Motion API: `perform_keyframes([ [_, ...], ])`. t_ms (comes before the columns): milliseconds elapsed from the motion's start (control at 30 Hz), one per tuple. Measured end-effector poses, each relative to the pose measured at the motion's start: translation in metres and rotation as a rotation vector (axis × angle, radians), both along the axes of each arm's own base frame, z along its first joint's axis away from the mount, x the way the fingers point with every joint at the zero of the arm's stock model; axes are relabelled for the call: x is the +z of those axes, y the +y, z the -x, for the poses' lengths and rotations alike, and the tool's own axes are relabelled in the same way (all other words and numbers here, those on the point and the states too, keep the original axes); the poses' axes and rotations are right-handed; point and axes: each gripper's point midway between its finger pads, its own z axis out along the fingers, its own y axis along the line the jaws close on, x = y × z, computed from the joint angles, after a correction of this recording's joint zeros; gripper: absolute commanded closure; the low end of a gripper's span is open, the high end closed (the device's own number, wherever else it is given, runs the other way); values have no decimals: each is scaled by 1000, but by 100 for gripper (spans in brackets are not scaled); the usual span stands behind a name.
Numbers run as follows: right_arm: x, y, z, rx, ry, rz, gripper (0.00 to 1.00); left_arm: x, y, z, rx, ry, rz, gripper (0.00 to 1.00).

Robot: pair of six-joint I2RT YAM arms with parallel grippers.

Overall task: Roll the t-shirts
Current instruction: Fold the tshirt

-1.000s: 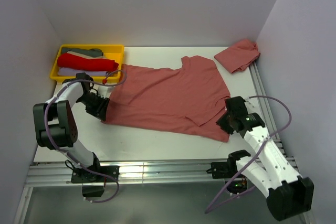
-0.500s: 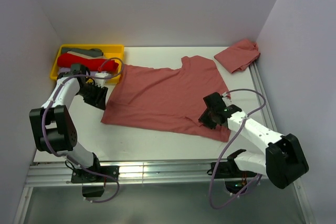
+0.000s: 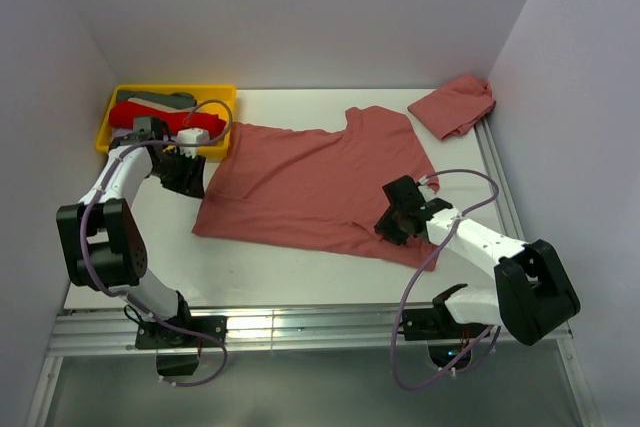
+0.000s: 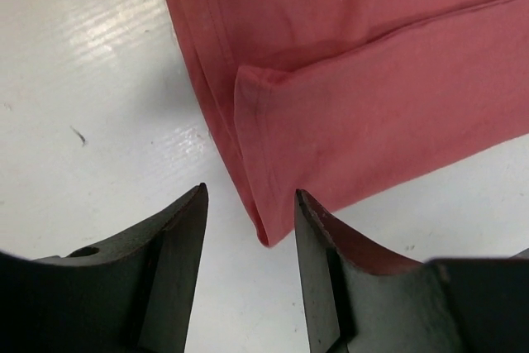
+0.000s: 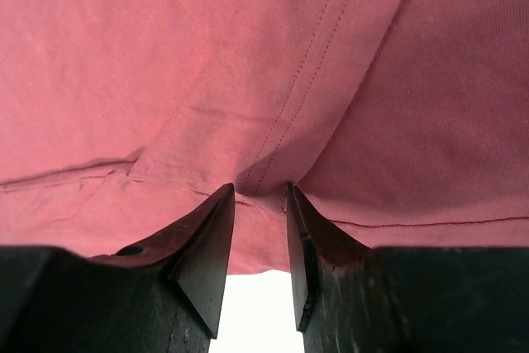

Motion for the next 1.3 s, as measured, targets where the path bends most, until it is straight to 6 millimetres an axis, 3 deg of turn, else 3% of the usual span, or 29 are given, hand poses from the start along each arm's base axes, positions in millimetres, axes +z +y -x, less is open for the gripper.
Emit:
perform_keyframes([
  [233, -1, 1, 0, 4, 1, 1, 66, -22, -4, -14, -12, 29, 36, 48],
  [533, -8, 1, -1, 7, 24, 16, 90, -38, -10, -31, -30, 44, 48, 50],
  [633, -6, 3, -7, 9, 23, 24, 92, -42, -12, -32, -34, 50, 49, 52],
  [1000, 26, 25, -76, 48, -47, 51, 93, -45, -18, -37, -37, 44, 34, 63],
  [1033, 25, 25, -83, 48, -46, 59, 92, -45, -18, -37, -37, 41, 32, 64],
  [1133, 19, 24, -96, 51, -34, 79, 72, -45, -17, -39, -37, 36, 24, 66],
  [1167, 18, 23, -101, 53, -31, 88, 61, -46, -17, -39, -35, 36, 19, 65],
  [1300, 15, 20, -112, 62, -27, 120, 48, -46, -14, -41, -30, 29, 1, 61],
])
